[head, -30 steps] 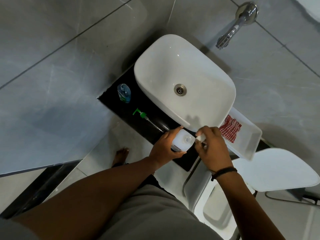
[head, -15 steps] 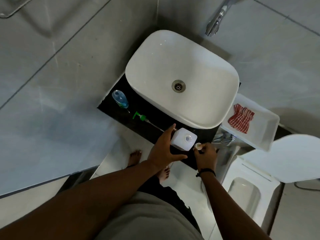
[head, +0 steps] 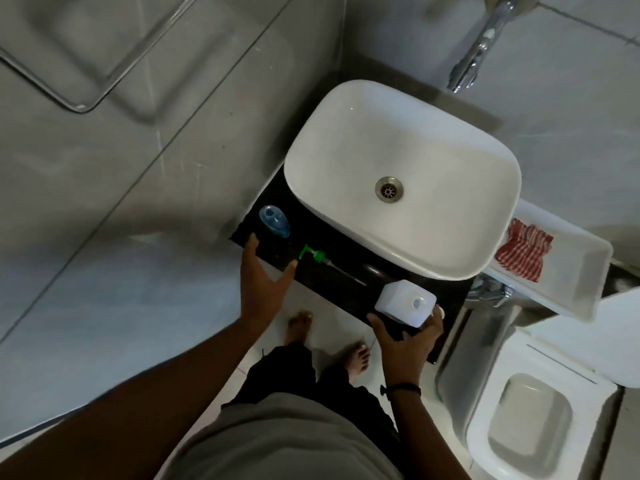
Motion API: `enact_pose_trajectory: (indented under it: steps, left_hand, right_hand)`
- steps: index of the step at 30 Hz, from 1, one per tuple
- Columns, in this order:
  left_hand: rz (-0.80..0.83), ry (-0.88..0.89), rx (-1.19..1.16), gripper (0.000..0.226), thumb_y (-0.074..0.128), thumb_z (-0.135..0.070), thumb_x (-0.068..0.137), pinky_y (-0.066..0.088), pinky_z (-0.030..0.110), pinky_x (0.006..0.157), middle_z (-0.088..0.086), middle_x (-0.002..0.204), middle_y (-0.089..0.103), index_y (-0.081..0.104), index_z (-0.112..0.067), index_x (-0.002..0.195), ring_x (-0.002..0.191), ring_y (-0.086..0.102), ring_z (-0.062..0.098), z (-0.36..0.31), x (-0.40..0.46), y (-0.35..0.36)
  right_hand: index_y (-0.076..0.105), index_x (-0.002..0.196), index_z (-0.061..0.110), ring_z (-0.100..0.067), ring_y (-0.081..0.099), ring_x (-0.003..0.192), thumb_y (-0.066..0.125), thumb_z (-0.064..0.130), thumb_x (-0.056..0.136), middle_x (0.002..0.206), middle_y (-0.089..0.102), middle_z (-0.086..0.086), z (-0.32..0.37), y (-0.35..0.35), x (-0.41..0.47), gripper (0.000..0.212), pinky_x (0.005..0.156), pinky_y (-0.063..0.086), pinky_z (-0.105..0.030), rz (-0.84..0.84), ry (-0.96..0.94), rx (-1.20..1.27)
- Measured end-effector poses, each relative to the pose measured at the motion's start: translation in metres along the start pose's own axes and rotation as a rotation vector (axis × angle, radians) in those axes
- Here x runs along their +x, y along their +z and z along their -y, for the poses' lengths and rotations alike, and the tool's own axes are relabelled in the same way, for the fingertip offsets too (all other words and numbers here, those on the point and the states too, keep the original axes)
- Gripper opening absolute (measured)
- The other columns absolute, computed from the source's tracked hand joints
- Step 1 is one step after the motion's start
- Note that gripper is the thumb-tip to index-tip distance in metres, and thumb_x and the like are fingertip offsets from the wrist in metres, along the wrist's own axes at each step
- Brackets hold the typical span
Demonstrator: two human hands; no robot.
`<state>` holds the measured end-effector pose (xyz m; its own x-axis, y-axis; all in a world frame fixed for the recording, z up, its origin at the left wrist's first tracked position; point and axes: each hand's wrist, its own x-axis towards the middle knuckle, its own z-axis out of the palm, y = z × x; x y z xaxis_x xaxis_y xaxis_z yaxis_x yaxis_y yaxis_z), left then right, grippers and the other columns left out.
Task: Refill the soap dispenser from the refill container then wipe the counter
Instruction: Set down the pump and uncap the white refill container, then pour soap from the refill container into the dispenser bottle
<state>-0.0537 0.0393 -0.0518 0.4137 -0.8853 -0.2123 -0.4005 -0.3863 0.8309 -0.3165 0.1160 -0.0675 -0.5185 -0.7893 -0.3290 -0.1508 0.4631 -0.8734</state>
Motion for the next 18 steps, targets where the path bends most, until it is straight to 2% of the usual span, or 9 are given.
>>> enact_pose_trajectory:
  steps: [4, 7, 9, 10, 12, 14, 16, 18]
  left_hand:
    - [0.064, 0.021, -0.037, 0.113, 0.094, -0.033, 0.079, 0.033, 0.042, 0.129, 0.009, 0.168, 0.038, 0.025, -0.009, 0.165, 0.156, 0.036, 0.021, -0.003, 0.053, 0.008]
    - [0.084, 0.059, -0.04, 0.112, 0.096, -0.032, 0.077, 0.034, 0.018, 0.122, 0.006, 0.163, 0.045, 0.03, -0.008, 0.164, 0.15, 0.042, 0.013, 0.0, 0.078, 0.017]
    - [0.086, 0.074, -0.048, 0.105, 0.096, -0.029, 0.077, 0.034, 0.003, 0.112, 0.0, 0.155, 0.05, 0.036, -0.01, 0.161, 0.141, 0.044, 0.004, 0.003, 0.086, 0.021]
    - [0.083, 0.077, -0.053, 0.099, 0.096, -0.029, 0.078, 0.037, 0.003, 0.109, -0.003, 0.15, 0.052, 0.04, -0.012, 0.158, 0.137, 0.047, 0.003, 0.004, 0.089, 0.022]
    - [0.066, 0.09, -0.049, 0.087, 0.096, -0.03, 0.077, 0.046, 0.016, 0.11, -0.002, 0.144, 0.059, 0.051, -0.013, 0.15, 0.133, 0.055, 0.008, 0.006, 0.092, 0.023]
    - [0.055, 0.112, -0.044, 0.079, 0.096, -0.03, 0.077, 0.05, 0.025, 0.109, 0.001, 0.139, 0.065, 0.057, -0.013, 0.143, 0.129, 0.06, 0.014, 0.007, 0.094, 0.022]
    - [0.062, 0.143, -0.049, 0.074, 0.097, -0.029, 0.076, 0.05, 0.018, 0.104, -0.004, 0.133, 0.066, 0.06, -0.014, 0.138, 0.123, 0.061, 0.007, 0.004, 0.094, 0.019]
    - [0.076, 0.175, -0.06, 0.072, 0.098, -0.029, 0.074, 0.048, 0.007, 0.098, -0.013, 0.126, 0.065, 0.061, -0.018, 0.135, 0.115, 0.06, -0.007, -0.004, 0.091, 0.014]
  right_hand:
    - [0.038, 0.143, 0.04, -0.011, 0.057, 0.126, 0.1, 0.049, 0.053, 0.133, 0.056, 0.013, -0.003, 0.018, 0.015, 0.109, 0.103, 0.056, -0.044, -0.056, 0.012, 0.06]
    - [0.045, 0.132, 0.052, -0.001, 0.061, 0.119, 0.098, 0.051, 0.056, 0.123, 0.061, 0.022, -0.005, 0.025, 0.019, 0.092, 0.097, 0.058, -0.031, -0.132, 0.015, 0.078]
    - [0.042, 0.129, 0.061, 0.009, 0.06, 0.116, 0.097, 0.055, 0.055, 0.12, 0.059, 0.031, 0.001, 0.027, 0.017, 0.092, 0.092, 0.055, -0.017, -0.174, 0.015, 0.077]
    - [0.041, 0.129, 0.063, 0.013, 0.059, 0.114, 0.096, 0.056, 0.056, 0.119, 0.059, 0.035, 0.004, 0.027, 0.017, 0.092, 0.088, 0.052, -0.009, -0.183, 0.005, 0.069]
    - [0.04, 0.127, 0.066, 0.017, 0.058, 0.112, 0.095, 0.053, 0.058, 0.117, 0.059, 0.04, 0.009, 0.024, 0.015, 0.09, 0.081, 0.048, 0.0, -0.185, -0.02, 0.05]
    - [0.041, 0.126, 0.064, 0.014, 0.06, 0.111, 0.095, 0.051, 0.058, 0.116, 0.06, 0.038, 0.017, 0.018, 0.014, 0.088, 0.081, 0.05, -0.003, -0.182, -0.05, 0.026]
    - [0.043, 0.128, 0.057, 0.006, 0.062, 0.113, 0.094, 0.054, 0.057, 0.118, 0.061, 0.031, 0.028, 0.009, 0.011, 0.088, 0.083, 0.055, -0.01, -0.161, -0.088, -0.009]
    - [0.045, 0.132, 0.049, 0.0, 0.062, 0.116, 0.094, 0.05, 0.059, 0.123, 0.059, 0.023, 0.042, -0.001, 0.011, 0.088, 0.084, 0.056, -0.013, -0.131, -0.162, -0.062]
